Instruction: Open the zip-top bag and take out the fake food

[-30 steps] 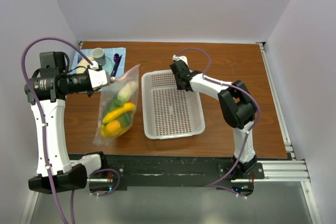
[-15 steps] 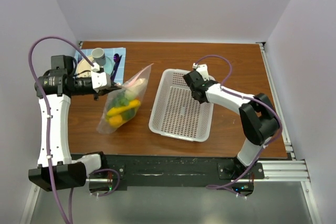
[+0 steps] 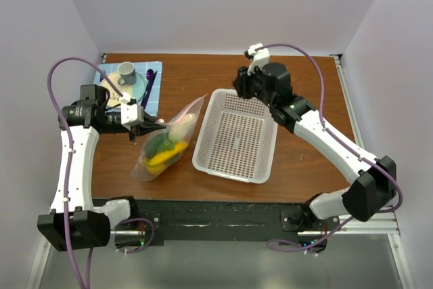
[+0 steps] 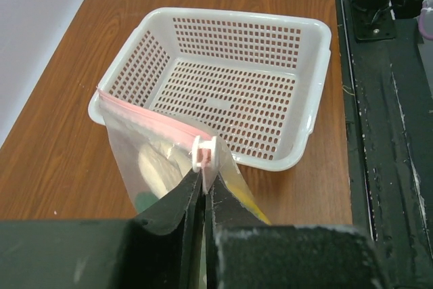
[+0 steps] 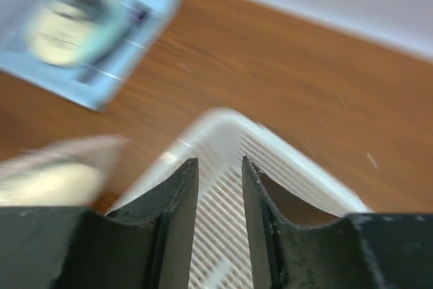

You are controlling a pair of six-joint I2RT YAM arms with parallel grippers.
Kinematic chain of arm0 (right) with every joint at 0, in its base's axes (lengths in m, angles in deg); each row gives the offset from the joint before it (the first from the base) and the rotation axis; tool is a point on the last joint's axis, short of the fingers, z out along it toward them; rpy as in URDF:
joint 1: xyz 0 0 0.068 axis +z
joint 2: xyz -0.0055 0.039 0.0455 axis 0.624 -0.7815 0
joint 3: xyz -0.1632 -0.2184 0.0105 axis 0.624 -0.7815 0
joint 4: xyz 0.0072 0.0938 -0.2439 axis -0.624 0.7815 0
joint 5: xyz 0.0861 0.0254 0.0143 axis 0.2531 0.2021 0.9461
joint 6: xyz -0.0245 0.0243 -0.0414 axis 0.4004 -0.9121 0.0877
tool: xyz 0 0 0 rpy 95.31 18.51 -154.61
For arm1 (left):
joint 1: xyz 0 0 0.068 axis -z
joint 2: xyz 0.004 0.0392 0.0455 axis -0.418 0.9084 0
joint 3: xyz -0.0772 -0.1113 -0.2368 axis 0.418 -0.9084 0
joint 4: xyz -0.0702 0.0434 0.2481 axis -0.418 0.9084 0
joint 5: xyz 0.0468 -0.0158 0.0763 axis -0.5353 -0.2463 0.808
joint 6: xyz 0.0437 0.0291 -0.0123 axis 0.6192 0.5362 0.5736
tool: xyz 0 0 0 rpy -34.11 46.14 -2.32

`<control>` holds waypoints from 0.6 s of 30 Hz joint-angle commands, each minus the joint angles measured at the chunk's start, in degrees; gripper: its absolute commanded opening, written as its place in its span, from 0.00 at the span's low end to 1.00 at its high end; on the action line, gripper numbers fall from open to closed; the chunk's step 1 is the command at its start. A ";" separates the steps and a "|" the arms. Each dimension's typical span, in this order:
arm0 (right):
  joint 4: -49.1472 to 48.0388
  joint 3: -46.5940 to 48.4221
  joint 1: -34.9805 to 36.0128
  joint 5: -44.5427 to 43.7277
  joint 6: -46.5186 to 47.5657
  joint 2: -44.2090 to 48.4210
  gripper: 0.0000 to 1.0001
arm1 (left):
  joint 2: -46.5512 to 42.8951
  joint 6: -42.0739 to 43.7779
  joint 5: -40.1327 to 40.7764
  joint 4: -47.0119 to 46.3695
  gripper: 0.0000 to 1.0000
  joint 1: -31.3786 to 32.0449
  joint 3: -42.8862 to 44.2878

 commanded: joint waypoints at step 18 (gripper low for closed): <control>-2.06 16.16 14.82 43.48 21.24 -7.88 0.53 | -3.36 -1.11 -1.52 -1.15 0.00 0.22 -0.25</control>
